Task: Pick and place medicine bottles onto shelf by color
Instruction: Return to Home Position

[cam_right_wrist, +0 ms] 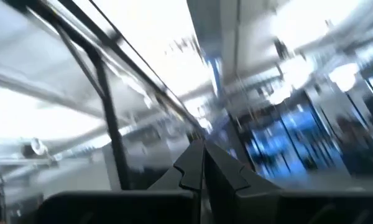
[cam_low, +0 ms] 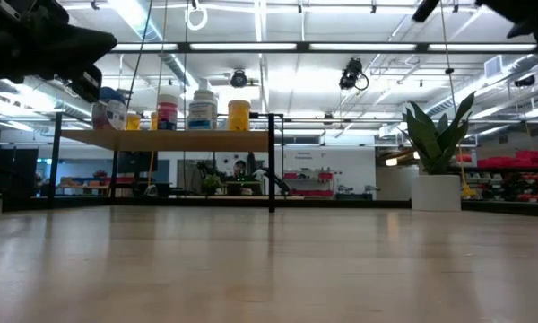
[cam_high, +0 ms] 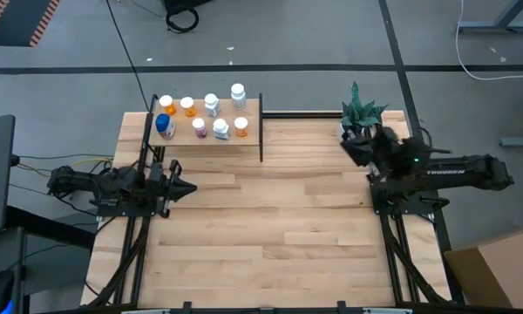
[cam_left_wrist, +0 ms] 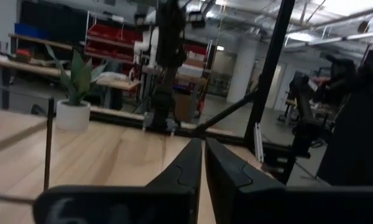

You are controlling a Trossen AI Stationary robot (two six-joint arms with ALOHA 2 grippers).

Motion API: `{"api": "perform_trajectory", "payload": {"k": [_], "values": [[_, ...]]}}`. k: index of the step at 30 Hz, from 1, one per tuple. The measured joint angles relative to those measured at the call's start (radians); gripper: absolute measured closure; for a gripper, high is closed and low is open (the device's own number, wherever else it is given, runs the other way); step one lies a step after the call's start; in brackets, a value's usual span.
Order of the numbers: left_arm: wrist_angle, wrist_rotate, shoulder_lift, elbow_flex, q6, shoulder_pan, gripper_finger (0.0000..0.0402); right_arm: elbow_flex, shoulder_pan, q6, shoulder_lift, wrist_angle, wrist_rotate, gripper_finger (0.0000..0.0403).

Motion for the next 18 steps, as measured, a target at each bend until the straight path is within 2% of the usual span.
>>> {"api": "perform_trajectory", "payload": {"k": [2,7,13,18], "values": [[-0.032,0.000,0.000,0.000,-0.001,0.000,0.0371,-0.013,0.001,0.006,-0.036,0.042,0.000,0.0382],[-0.146,0.003,0.001,0.002,0.000,0.000,0.0366,-0.151,-0.019,0.005,-0.142,-0.018,0.023,0.0382],[-0.150,0.003,-0.003,0.002,0.000,0.000,0.0375,-0.276,-0.017,0.030,-0.257,-0.140,0.023,0.0381],[-0.148,0.001,-0.005,0.000,0.000,0.000,0.0377,-0.347,-0.017,0.036,-0.363,-0.142,0.021,0.0381]]}}
